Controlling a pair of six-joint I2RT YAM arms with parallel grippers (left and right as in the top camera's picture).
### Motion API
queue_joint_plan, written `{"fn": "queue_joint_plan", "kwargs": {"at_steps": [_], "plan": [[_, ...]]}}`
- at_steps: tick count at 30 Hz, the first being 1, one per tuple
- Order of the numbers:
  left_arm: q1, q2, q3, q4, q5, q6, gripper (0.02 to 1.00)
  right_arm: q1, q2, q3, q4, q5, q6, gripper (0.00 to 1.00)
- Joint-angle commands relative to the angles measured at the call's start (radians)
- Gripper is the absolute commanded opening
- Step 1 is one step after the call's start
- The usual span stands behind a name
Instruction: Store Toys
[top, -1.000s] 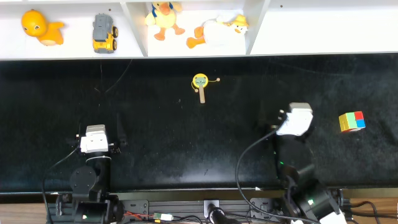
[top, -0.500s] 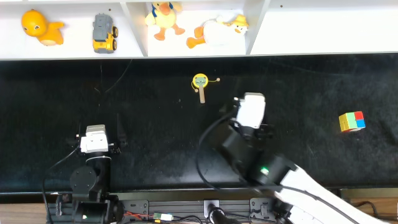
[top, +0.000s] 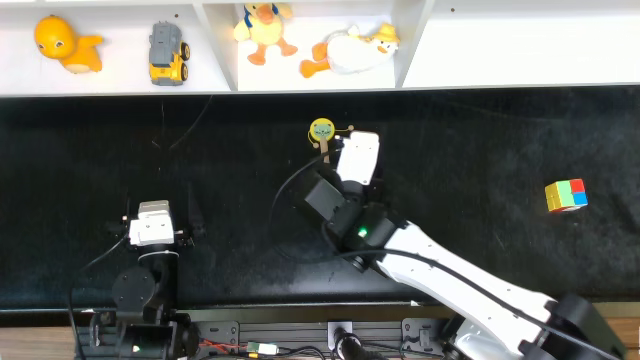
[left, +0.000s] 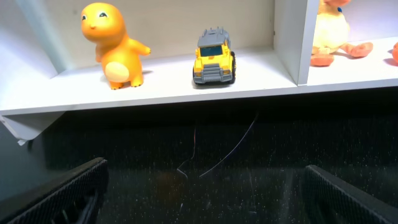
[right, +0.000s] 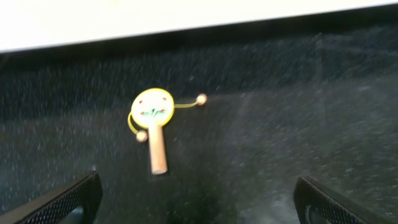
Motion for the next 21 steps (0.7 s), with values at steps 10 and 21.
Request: {"fn": "queue_joint_plan", "kwargs": {"at_steps": [10,21], "plan": [[-0.005,-0.012,-0.001,-0.003,0.007,0.015,0.996,-0.161,0.138,0.029,0.153,-0.294,-0.13,0.996],[-0.005,-0.012,-0.001,-0.003,0.007,0.015,0.998,-0.25,0.236,0.03,0.268,-0.501,-0.263,0.993]]}}
